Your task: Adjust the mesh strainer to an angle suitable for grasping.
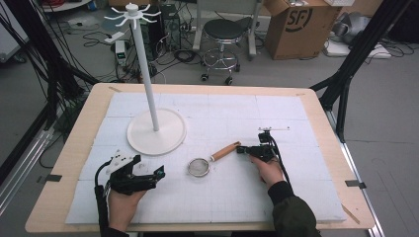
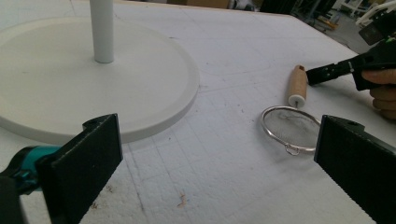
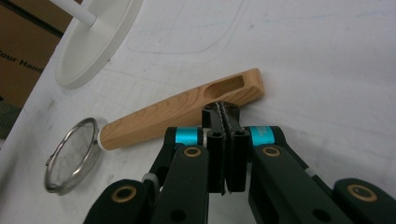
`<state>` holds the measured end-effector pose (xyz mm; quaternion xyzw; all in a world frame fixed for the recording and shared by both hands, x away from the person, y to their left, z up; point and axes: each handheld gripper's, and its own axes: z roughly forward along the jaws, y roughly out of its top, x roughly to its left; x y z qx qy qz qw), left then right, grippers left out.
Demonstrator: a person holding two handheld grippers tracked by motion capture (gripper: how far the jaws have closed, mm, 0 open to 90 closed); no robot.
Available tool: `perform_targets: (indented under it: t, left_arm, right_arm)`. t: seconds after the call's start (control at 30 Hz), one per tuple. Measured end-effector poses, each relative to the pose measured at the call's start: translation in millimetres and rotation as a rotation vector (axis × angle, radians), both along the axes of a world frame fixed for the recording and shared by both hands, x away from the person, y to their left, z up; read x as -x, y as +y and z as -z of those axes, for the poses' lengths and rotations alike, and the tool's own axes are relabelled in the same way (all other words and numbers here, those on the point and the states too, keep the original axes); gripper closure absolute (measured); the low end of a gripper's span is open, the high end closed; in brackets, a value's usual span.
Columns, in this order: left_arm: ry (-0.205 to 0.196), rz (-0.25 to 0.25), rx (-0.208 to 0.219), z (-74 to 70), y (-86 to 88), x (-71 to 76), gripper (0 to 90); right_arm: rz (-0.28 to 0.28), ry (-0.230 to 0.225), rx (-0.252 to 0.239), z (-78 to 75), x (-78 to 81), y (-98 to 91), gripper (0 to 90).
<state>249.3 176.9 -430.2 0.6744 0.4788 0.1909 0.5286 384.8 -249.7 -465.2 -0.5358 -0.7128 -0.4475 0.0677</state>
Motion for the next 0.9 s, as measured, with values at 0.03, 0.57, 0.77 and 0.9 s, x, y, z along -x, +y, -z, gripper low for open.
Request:
perform_targets:
  t: [0.03,0.57,0.77,0.9]
  left_arm:
    - [0.002,0.002,0.002,-0.1,0.1,0.1,1.6]
    - [0.010,0.010,0.010,1.1,0.0,-1.7,1.6]
    - [0.011,0.017,0.004,1.1,-1.8,-1.8,1.6]
    - [0.009,0.015,0.004,1.2,-1.5,-1.8,1.6]
  right_arm:
    - [-0.005,-0.002,0.001,0.2,-3.3,6.2,90.0]
    - [-0.027,0.003,-0.007,0.5,-17.1,37.6,90.0]
    - [-0.025,-0.008,0.005,0.0,-19.8,50.6,90.0]
    - [-0.046,-0.004,0.004,0.0,-22.5,64.1,90.0]
